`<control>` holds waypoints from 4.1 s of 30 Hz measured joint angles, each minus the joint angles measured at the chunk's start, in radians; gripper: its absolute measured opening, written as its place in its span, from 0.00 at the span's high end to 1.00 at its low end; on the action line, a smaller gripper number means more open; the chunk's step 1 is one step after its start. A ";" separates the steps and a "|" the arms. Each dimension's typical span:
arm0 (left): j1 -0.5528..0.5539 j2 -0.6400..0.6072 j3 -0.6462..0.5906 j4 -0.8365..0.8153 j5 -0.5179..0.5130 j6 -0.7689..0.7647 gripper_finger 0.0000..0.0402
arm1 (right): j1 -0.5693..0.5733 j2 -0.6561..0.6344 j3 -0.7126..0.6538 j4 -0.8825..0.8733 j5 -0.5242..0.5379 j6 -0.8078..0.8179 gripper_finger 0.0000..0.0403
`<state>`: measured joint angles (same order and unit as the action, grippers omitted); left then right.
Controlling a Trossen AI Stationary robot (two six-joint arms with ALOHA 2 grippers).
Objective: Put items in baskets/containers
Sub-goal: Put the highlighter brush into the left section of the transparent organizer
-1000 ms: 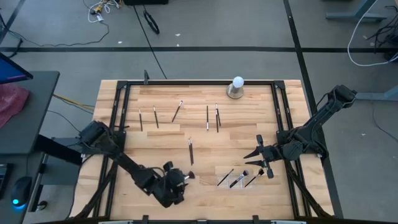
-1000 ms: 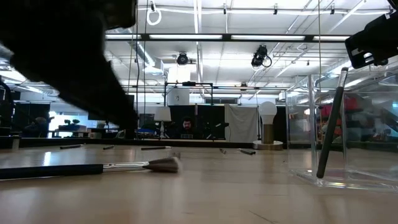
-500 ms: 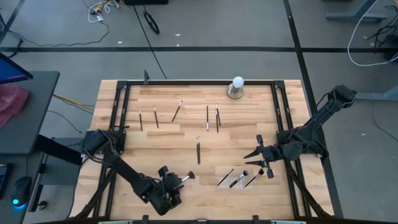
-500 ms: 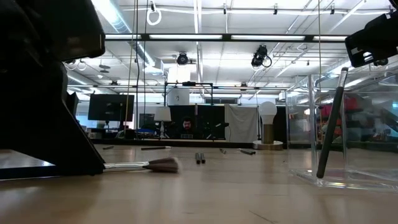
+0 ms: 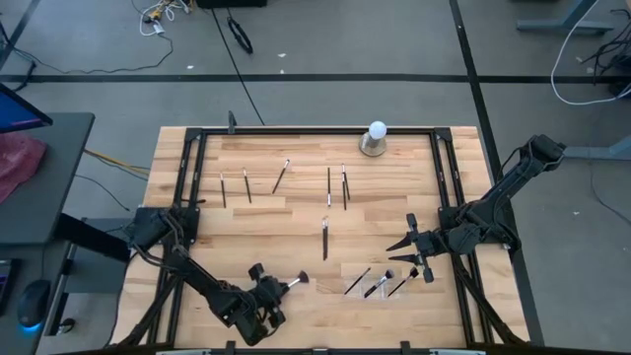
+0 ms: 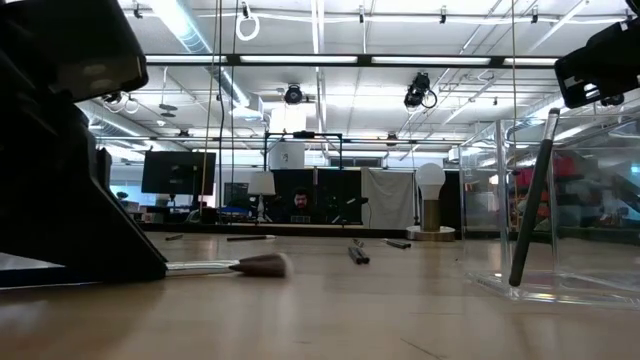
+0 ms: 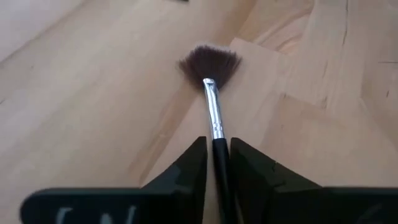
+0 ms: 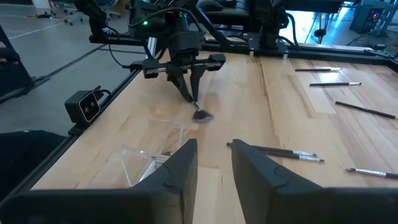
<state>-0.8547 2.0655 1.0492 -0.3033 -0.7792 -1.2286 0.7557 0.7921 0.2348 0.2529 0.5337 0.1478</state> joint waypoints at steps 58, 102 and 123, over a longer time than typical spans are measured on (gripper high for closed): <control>0.520 -0.229 -0.006 0.899 0.533 0.827 0.95 | -0.002 0.139 0.297 -0.290 0.030 -0.611 0.48; 0.608 -0.256 -0.006 0.826 0.620 0.831 0.53 | -0.124 0.404 0.632 -0.733 -0.118 -0.565 1.00; 0.511 -0.423 -0.007 0.293 0.165 0.697 0.49 | -0.173 0.566 0.878 -1.071 -0.340 -0.681 1.00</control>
<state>-0.3441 1.6421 1.0424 -0.0102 -0.6146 -0.5314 0.5826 1.3576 1.1126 -0.8178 0.1934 -0.5335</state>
